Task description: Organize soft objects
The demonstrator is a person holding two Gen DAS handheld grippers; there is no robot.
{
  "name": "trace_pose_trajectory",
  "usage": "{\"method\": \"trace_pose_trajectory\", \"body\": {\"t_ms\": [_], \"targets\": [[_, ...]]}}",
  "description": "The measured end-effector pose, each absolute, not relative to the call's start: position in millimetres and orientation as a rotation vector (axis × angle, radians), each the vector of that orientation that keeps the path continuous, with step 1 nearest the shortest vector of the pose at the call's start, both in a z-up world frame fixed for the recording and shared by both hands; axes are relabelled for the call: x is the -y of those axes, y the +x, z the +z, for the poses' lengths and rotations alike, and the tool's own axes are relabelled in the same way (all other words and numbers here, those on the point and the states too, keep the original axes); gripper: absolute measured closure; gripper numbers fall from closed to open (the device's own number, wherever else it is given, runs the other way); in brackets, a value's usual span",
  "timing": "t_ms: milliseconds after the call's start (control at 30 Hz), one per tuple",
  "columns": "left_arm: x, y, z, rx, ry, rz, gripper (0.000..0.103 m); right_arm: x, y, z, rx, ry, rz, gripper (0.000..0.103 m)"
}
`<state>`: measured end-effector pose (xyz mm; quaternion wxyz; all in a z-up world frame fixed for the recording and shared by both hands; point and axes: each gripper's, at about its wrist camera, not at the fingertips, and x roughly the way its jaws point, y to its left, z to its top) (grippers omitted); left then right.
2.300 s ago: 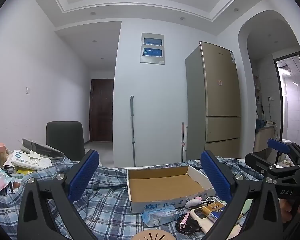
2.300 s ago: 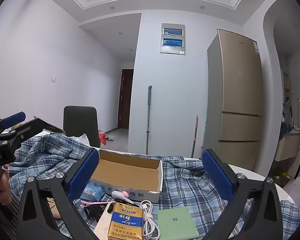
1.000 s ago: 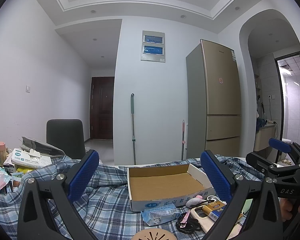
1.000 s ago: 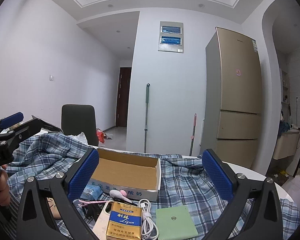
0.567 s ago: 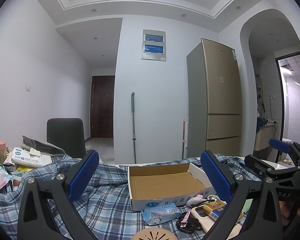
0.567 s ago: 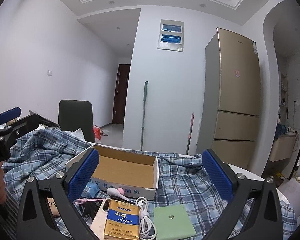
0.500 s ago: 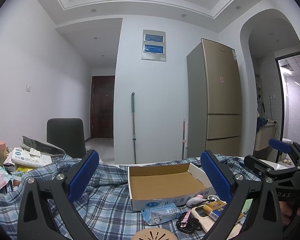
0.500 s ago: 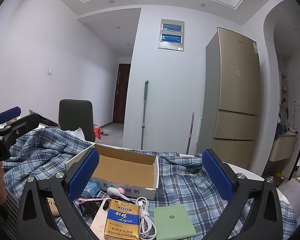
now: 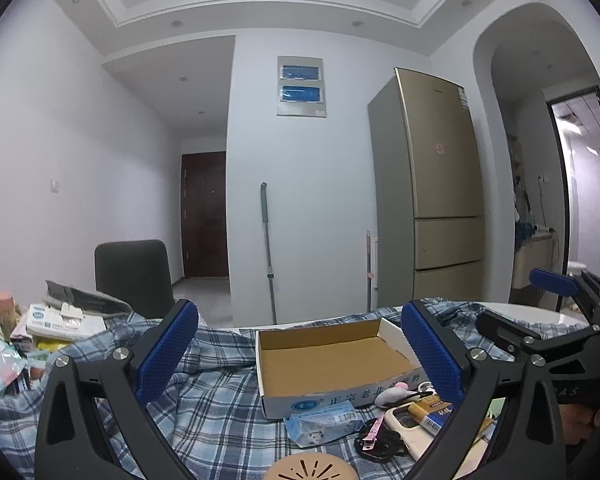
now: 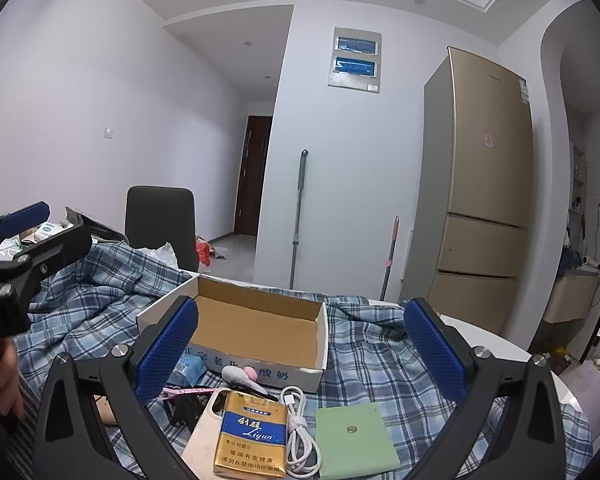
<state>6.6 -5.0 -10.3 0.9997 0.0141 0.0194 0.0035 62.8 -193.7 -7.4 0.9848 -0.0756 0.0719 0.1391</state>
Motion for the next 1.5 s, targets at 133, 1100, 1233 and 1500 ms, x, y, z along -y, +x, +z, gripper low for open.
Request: {"method": "trace_pose_trajectory", "body": {"t_ms": [133, 1100, 1233, 1500], "targets": [[13, 9, -11, -0.059, 0.068, 0.009, 0.000, 194, 61, -7, -0.139, -0.152, 0.283, 0.000], [-7, 31, -4, -0.230, -0.023, -0.021, 0.000, 223, 105, -10, -0.572, -0.099, 0.321, 0.001], [-8, 35, -4, -0.256, -0.013, -0.008, 0.007, 219, 119, -30, -0.719, -0.056, 0.435, 0.007], [-10, 41, -8, -0.295, -0.030, -0.024, 0.008, 196, 133, -64, -0.837, -0.090, 0.429, 0.029]]}}
